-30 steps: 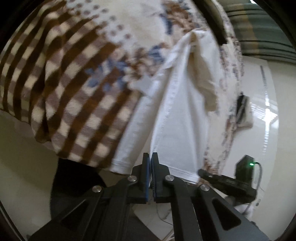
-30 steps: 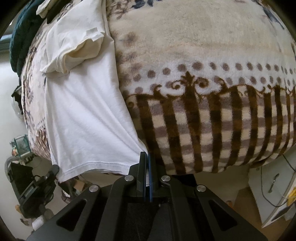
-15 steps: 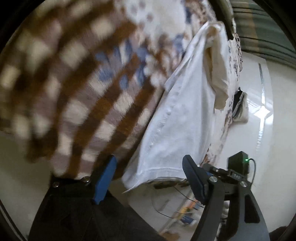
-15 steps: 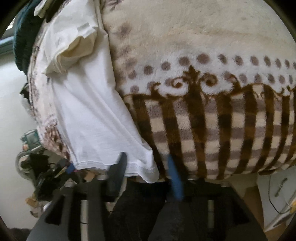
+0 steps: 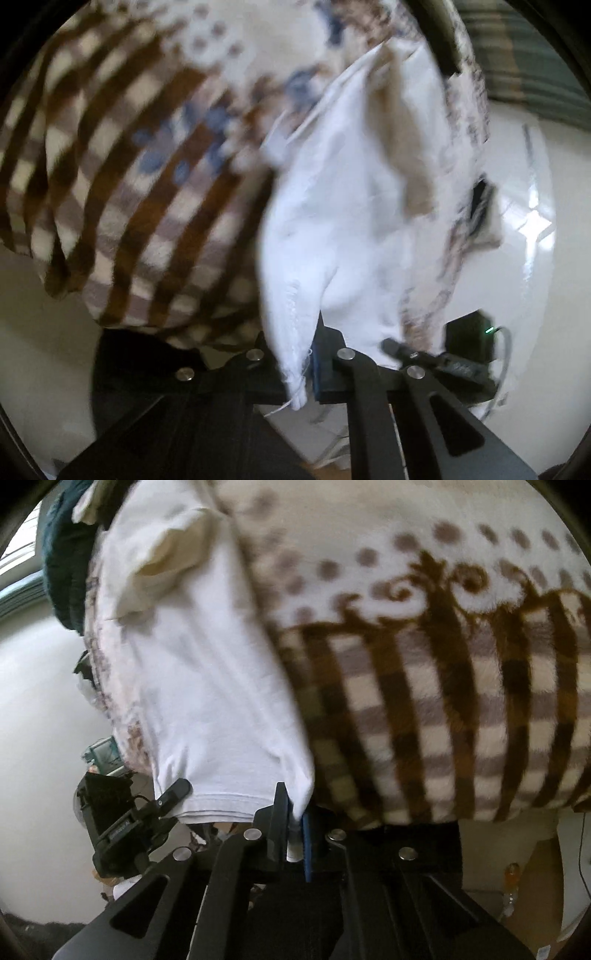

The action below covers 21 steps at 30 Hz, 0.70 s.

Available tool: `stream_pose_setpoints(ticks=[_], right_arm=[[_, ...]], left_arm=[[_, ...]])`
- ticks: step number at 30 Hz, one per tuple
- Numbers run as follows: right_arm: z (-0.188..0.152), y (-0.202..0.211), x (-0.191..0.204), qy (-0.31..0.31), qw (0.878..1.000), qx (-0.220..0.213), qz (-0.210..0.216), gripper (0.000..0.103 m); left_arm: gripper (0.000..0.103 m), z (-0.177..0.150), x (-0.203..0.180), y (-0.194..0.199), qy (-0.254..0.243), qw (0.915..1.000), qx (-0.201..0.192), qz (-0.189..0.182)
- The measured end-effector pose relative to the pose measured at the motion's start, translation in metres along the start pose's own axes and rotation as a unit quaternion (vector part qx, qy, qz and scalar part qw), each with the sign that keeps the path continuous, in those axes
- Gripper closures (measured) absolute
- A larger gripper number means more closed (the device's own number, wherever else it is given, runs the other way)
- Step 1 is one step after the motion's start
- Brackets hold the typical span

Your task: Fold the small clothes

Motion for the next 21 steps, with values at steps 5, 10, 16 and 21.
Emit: stream_pose_setpoints(ticks=[5,10,16,21], right_arm=[[0.019,0.037,0.051,0.003,0.998,-0.037,0.059,0.097],[0.085,0.068,0.108,0.009,0.989,-0.1,0.111,0.097],[0.196,0.071,0.143,0.004,0.98,-0.17,0.106,0.097],[0.278,0.064,0.133,-0.057,0.969,-0.206,0.123,0.091]], left_arm=[[0.097,0.05,-0.058,0.029,0.015,0.9969,-0.033,-0.07],[0.097,0.131,-0.117,0.018,0.008,0.9907,-0.063,-0.121],[0.092,0.236,-0.15,-0.038,-0.015,0.9916,-0.057,-0.115],[0.041,0.288,-0.152,-0.062,0.024,0.9871,-0.056,-0.148]])
Point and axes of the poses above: each gripper's, at about its wrist camera, not at the fingertips, and y roughly against the way its jaws point, x to its left, z to its top, the point moved 6 cm from there along -y, roughly the way its jaws point, and after that the axes turned 6 degrees about -x, right-handed, at the moved point
